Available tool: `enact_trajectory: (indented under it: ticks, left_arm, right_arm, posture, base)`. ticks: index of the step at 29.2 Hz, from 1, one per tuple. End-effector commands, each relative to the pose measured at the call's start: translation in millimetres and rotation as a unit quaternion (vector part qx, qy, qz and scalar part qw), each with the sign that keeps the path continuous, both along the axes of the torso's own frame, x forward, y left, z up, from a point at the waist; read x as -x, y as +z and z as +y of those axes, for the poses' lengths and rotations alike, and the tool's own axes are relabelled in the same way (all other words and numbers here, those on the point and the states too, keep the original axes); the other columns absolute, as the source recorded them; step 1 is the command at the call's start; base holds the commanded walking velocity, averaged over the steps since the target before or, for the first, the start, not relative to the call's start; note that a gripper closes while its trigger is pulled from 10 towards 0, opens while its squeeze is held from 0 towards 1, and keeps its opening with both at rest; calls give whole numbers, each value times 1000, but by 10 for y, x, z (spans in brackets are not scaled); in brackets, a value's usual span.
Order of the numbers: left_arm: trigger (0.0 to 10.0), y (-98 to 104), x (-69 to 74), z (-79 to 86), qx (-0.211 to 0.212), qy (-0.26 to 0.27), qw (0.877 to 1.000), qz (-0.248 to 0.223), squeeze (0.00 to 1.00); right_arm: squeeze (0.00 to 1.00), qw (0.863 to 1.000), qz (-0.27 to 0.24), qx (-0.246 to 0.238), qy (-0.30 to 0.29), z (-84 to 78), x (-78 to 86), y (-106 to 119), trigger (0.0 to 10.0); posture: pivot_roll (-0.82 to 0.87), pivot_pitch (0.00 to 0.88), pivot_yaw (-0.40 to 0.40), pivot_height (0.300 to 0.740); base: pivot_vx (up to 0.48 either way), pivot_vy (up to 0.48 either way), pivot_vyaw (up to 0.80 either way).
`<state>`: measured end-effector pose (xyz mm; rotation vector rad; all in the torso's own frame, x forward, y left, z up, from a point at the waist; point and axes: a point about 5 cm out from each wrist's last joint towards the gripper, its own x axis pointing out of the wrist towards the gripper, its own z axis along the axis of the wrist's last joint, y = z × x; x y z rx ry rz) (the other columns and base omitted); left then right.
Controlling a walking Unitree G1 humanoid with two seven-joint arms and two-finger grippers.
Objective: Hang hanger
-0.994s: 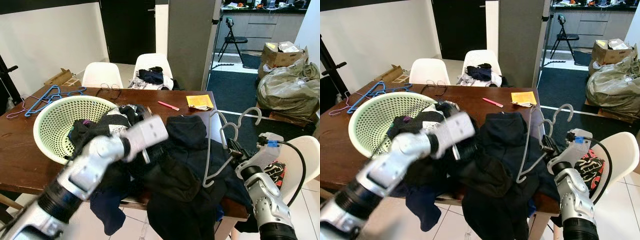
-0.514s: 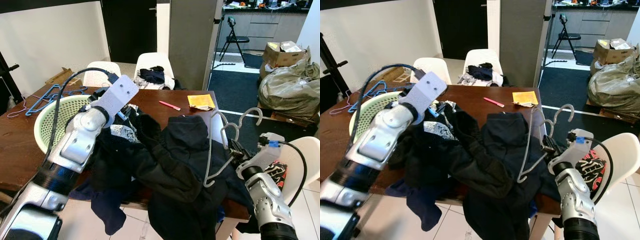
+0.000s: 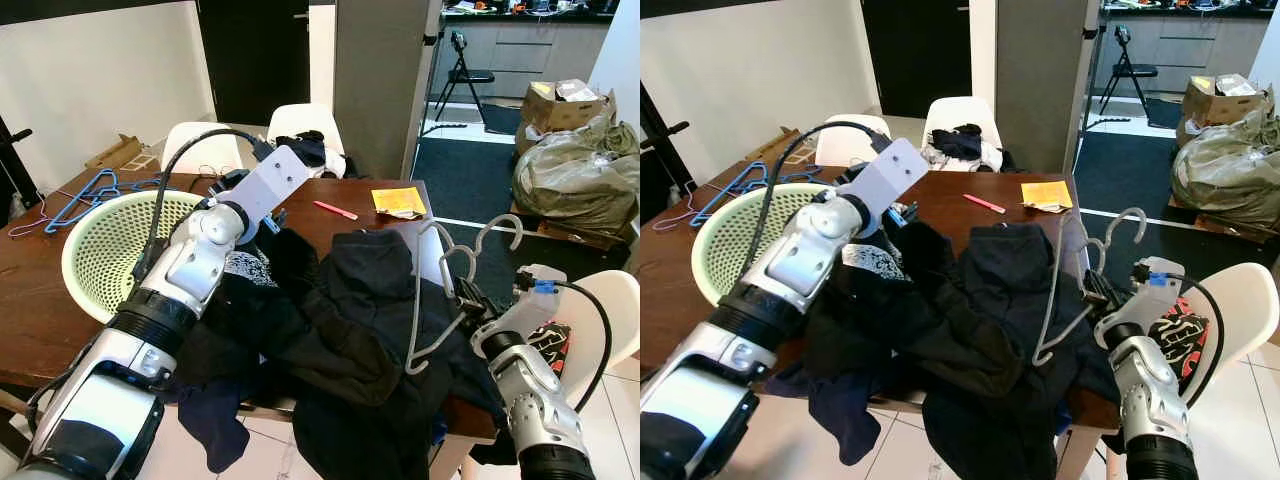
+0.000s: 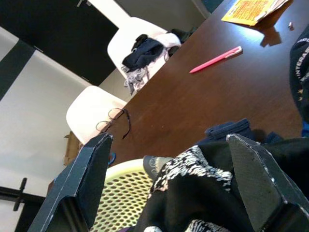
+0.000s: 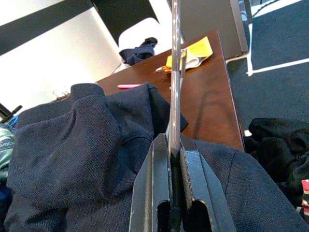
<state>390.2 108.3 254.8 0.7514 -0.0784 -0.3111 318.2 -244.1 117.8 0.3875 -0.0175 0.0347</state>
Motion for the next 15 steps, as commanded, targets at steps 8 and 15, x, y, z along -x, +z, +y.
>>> enact_trajectory:
  ticks: [8, 15]
  left_arm:
    - [10000, -210, 31, -159, -10, -34, 997, 62, 0]
    - [10000, -280, 72, -206, -18, -45, 995, 88, 0]
  right_arm:
    - [0, 1000, 0, -5, 1, 17, -15, 16, 10000]
    - [0, 1000, 0, -6, 1, 16, -13, 14, 10000]
  posture:
    - [-32, 0, 19, 740]
    - [-31, 0, 19, 740]
  base:
    - [0, 0, 0]
    - [0, 0, 0]
